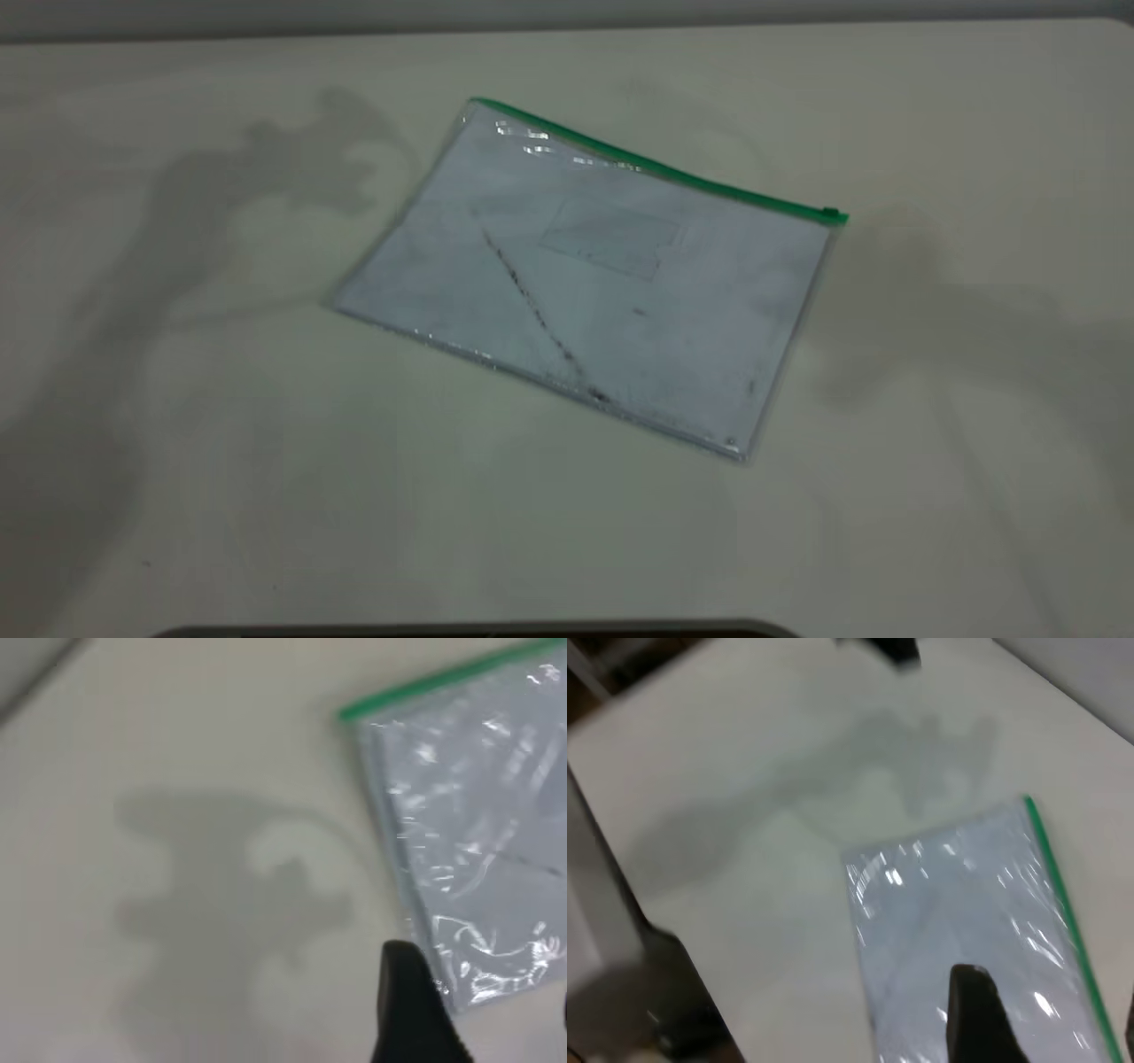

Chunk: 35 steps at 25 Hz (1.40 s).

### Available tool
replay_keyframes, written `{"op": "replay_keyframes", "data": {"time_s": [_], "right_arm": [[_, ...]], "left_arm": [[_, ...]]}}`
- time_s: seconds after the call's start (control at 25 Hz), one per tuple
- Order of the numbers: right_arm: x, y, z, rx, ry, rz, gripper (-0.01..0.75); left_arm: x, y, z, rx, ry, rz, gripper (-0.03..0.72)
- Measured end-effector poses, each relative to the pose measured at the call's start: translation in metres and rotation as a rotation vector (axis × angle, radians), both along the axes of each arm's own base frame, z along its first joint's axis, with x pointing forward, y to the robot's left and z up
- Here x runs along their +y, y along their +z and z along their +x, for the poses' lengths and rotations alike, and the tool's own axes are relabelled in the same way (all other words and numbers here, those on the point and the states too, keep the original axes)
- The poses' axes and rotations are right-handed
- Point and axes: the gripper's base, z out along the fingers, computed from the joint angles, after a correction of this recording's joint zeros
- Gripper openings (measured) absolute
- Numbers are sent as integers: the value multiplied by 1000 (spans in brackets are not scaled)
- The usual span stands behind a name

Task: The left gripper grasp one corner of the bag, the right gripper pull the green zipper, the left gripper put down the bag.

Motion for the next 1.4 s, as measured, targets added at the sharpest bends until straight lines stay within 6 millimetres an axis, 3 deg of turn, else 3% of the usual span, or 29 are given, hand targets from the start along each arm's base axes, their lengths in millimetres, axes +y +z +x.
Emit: {"op": "replay_keyframes", "data": {"time_s": [0.12, 0.28, 0.4, 0.56, 0.76, 0.92, 1.04, 1.12, 1.4], "right_arm": [[-2, 22, -33, 6, -144, -84, 438], [-19, 33, -80, 36, -383, -133, 438], [-31, 21, -120, 51, -451, -155, 438], [-46, -14, -168, 97, -514, -184, 438], [-63, -70, -213, 167, -602, -237, 438], [-72, -115, -233, 149, -648, -261, 438], [-77, -146, -245, 159, -665, -281, 438], [-78, -157, -252, 166, -666, -284, 438], [-80, -157, -254, 135, -674, -286, 438]], "left_arm": [[8, 42, -14, -63, 122, 21, 468], [16, 107, -45, -170, 242, -17, 468], [22, 160, -87, -274, 259, -45, 468], [33, 189, -146, -312, 272, -24, 467], [43, 169, -204, -221, 296, 21, 467], [48, 129, -240, -90, 312, 49, 467], [50, 89, -264, 49, 337, 65, 467], [51, 65, -283, 129, 339, 70, 467], [60, -7, -363, 309, 383, 101, 467]]}}
